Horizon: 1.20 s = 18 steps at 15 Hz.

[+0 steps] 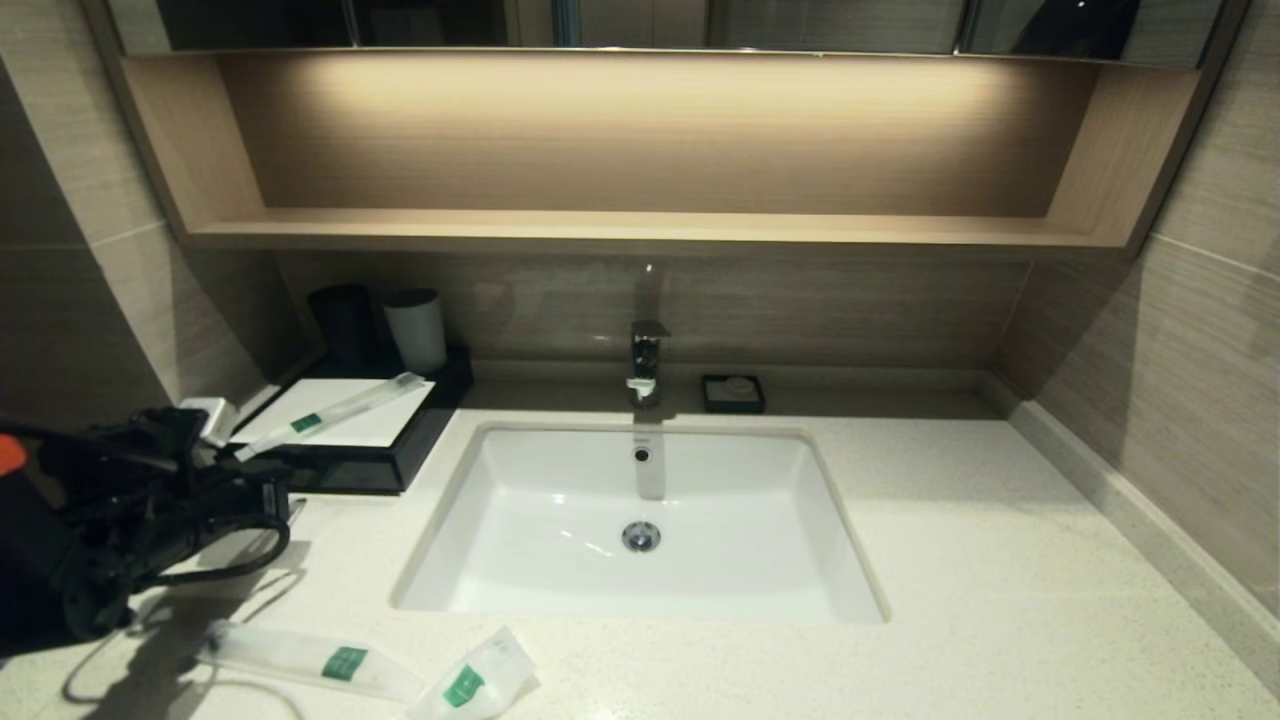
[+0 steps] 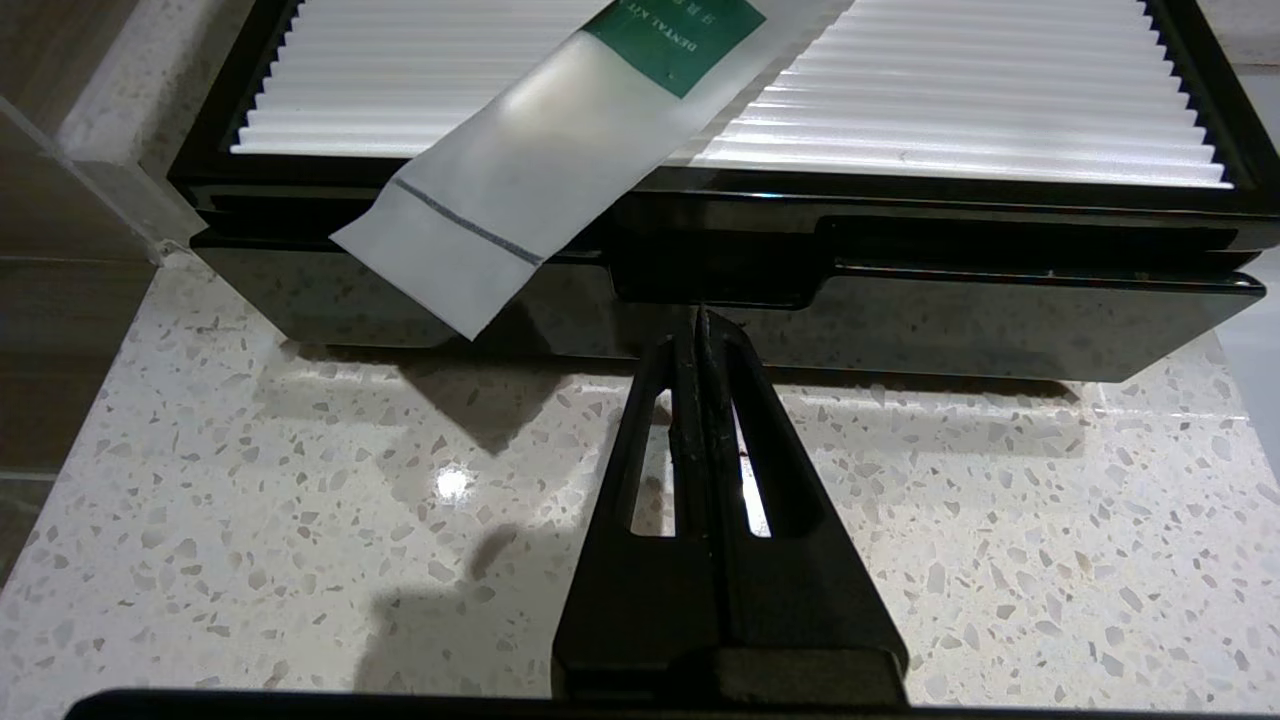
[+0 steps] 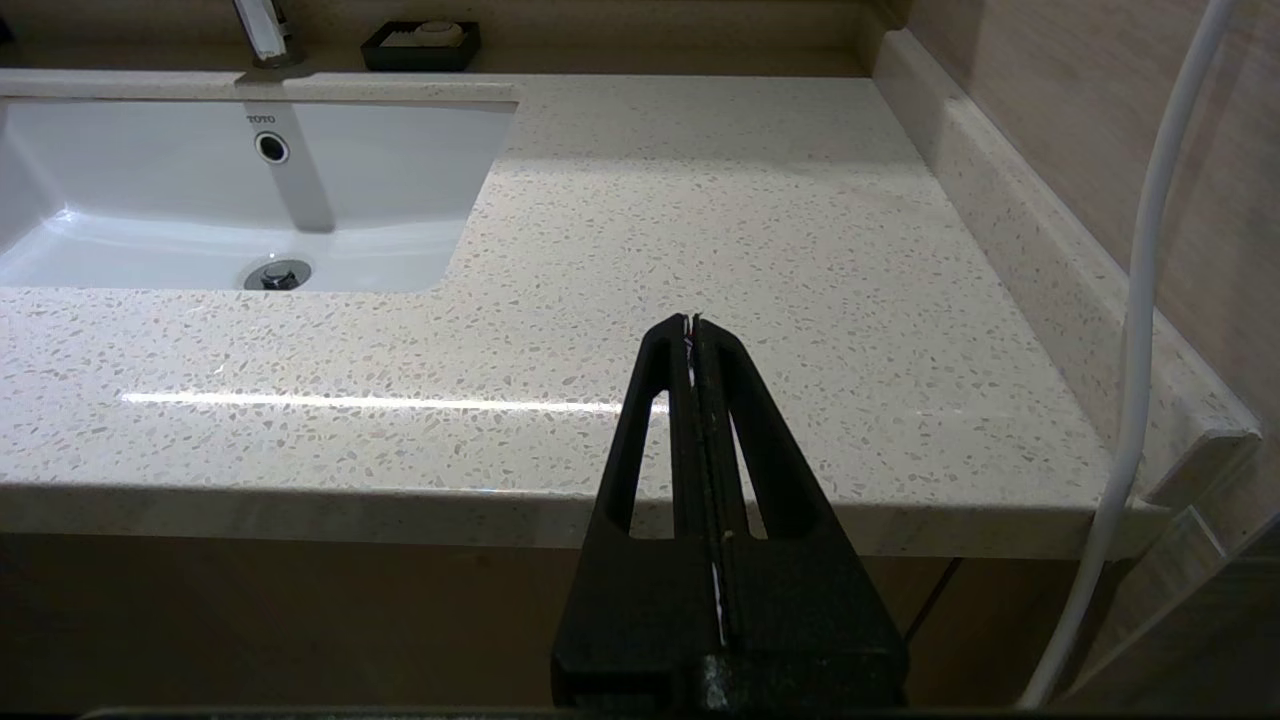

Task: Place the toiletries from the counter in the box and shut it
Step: Open the drawer

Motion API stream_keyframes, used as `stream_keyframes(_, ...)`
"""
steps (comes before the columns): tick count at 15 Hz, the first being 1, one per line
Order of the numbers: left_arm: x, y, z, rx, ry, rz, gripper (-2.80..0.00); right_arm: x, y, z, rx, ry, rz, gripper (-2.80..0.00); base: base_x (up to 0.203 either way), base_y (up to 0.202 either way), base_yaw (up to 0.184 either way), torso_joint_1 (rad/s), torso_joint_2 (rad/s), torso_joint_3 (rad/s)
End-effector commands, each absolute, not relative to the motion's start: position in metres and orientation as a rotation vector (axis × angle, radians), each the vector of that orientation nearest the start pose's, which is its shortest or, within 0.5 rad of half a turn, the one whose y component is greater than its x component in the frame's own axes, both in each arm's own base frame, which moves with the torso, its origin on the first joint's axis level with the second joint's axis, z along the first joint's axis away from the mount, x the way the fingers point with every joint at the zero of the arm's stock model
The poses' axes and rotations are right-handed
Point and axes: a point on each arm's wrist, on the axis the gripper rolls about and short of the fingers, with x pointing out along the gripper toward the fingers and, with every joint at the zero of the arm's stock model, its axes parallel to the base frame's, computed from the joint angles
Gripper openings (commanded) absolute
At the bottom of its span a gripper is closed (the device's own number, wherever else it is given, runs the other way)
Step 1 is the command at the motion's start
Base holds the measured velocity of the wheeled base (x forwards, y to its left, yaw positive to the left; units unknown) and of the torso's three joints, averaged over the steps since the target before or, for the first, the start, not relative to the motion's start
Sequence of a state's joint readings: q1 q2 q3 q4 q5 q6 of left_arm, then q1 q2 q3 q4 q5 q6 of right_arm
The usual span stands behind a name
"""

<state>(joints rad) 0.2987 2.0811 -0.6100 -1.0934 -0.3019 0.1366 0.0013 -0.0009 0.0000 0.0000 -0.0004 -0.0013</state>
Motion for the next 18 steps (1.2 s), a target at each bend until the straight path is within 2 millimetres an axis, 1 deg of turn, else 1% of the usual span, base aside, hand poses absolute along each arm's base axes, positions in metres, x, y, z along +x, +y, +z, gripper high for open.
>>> stream_keyframes(1, 0.321, 0.092, 0.061, 0.032, 0.336, -0.028, -2.8, -0.023, 0.0, 0.075, -0.002, 0.002, 0.002, -2.8, 0.0, 0.0, 0.0, 0.0, 0.0, 0.0)
stream_keyframes(7, 0.323, 0.092, 0.058, 0.033, 0.334, -0.029, -2.8, -0.023, 0.0, 0.075, -0.002, 0.002, 0.002, -2.8, 0.0, 0.0, 0.0, 0.0, 0.0, 0.0)
stream_keyframes(14, 0.331, 0.095, 0.052, 0.032, 0.336, -0.029, -2.8, -0.023, 0.0, 0.075, -0.002, 0.002, 0.002, -2.8, 0.0, 0.0, 0.0, 0.0, 0.0, 0.0)
stream_keyframes(18, 0.332, 0.095, 0.052, 0.032, 0.336, -0.029, -2.8, -0.023, 0.0, 0.075, -0.002, 0.002, 0.002, -2.8, 0.0, 0.0, 0.0, 0.0, 0.0, 0.0)
